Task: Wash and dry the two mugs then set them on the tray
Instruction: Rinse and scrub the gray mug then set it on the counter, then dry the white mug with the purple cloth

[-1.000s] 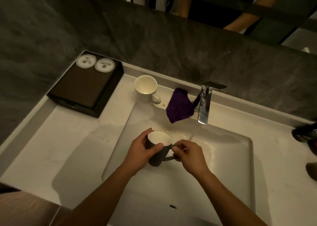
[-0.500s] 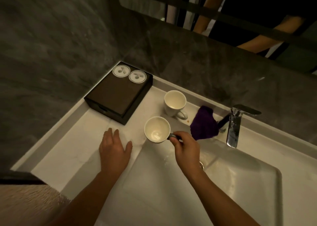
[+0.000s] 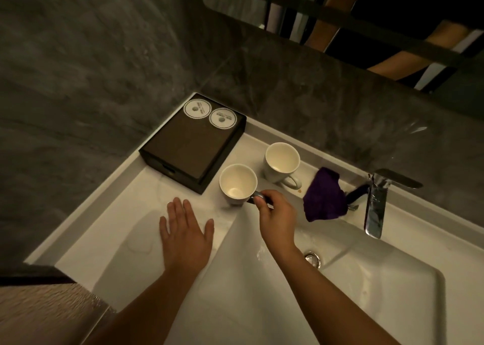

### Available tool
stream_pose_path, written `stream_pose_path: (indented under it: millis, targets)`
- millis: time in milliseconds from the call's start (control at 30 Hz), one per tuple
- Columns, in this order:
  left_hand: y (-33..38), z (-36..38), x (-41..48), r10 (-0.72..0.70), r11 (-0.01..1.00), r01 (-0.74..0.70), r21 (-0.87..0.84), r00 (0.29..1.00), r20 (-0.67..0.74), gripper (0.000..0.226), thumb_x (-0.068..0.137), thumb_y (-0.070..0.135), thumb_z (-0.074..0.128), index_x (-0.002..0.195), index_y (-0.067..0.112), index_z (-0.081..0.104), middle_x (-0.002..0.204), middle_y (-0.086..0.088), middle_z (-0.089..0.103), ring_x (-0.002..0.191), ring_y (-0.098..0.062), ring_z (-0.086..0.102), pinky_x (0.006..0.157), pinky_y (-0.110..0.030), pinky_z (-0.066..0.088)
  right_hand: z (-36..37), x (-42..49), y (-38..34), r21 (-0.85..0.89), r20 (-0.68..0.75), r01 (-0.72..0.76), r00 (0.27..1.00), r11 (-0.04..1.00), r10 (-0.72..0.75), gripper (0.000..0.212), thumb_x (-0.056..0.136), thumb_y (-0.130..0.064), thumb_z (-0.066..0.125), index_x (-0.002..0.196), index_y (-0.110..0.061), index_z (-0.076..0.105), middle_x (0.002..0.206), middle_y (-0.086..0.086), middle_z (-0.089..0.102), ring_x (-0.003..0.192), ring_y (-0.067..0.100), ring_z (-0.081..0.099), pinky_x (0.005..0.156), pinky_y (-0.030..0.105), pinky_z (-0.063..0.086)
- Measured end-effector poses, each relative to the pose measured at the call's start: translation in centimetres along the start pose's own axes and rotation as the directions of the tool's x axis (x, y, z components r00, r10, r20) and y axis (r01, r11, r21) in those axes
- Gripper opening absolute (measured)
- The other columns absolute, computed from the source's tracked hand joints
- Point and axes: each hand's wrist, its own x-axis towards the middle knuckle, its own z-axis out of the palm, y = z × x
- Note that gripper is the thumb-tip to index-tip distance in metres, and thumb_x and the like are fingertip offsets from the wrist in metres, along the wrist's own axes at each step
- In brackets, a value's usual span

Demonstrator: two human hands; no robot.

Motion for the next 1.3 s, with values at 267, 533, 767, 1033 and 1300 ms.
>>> stream_pose_path:
  millis: [267, 533, 767, 1033, 1300]
  targets:
    - [-0.1, 0.2, 0.2, -0.016, 0.998, 0.015, 0.054, 1.000, 0.014, 0.088, 0.100, 0.066, 0.011, 0.167, 0.008, 0.009, 0.176, -0.016, 0.008, 0.163, -0.031, 0.004, 0.129, -0.052, 0.008, -1.7, -0.6, -0.4, -0.045, 0.087, -0.078, 0.993, 0.996, 0.082, 0.044, 0.096, -0.036, 0.070, 0.137, -0.020, 0.063, 0.127, -0.009, 0.066, 0.113, 0.004, 0.061, 0.097, 0.021, 0.048]
    - [0.3, -0.1, 0.2, -0.037, 0.997, 0.033, 0.072, 0.998, 0.049, 0.086, 0.102, 0.063, 0.018, 0.166, 0.007, 0.004, 0.176, -0.017, 0.003, 0.163, -0.032, 0.000, 0.130, -0.053, 0.007, -14.4, 0.0, -0.8, -0.544, -0.210, 0.042, 0.960, 0.838, -0.185, 0.061, 0.088, -0.018, 0.066, 0.145, -0.011, 0.048, 0.153, 0.013, 0.050, 0.146, 0.031, 0.040, 0.117, 0.049, 0.036]
    - [1.7, -0.4, -0.2, -0.079, 0.994, 0.074, 0.082, 0.995, 0.059, 0.082, 0.105, 0.055, 0.021, 0.165, 0.002, 0.004, 0.175, -0.022, 0.003, 0.162, -0.035, 0.000, 0.130, -0.054, 0.005, -20.5, 2.3, 1.6, -0.739, -0.131, -0.034, 0.987, 0.673, -0.093, 0.076, 0.092, -0.021, 0.059, 0.158, -0.001, 0.027, 0.168, 0.018, 0.024, 0.157, 0.033, 0.016, 0.127, 0.048, 0.018]
    - [1.4, 0.5, -0.2, -0.063, 0.995, 0.062, 0.076, 0.998, 0.015, 0.081, 0.106, 0.053, 0.025, 0.165, 0.000, 0.010, 0.173, -0.024, 0.010, 0.162, -0.037, 0.006, 0.128, -0.055, 0.007, -20.7, 1.2, 3.6, -0.679, -0.159, -0.059, 0.985, 0.732, -0.068, 0.066, 0.094, -0.022, 0.061, 0.152, 0.001, 0.040, 0.160, 0.021, 0.040, 0.151, 0.037, 0.031, 0.122, 0.050, 0.028]
    - [1.2, -1.5, -0.1, -0.075, 0.991, 0.078, -0.113, 0.997, 0.033, 0.073, 0.105, 0.045, 0.048, 0.161, 0.002, 0.029, 0.171, -0.023, 0.021, 0.160, -0.037, 0.013, 0.129, -0.054, 0.010, -22.8, -0.7, 5.3, -0.488, -0.142, 0.017, 0.985, 0.873, -0.098, 0.062, 0.096, -0.019, 0.063, 0.154, -0.011, 0.043, 0.163, 0.009, 0.038, 0.153, 0.026, 0.030, 0.121, 0.039, 0.024]
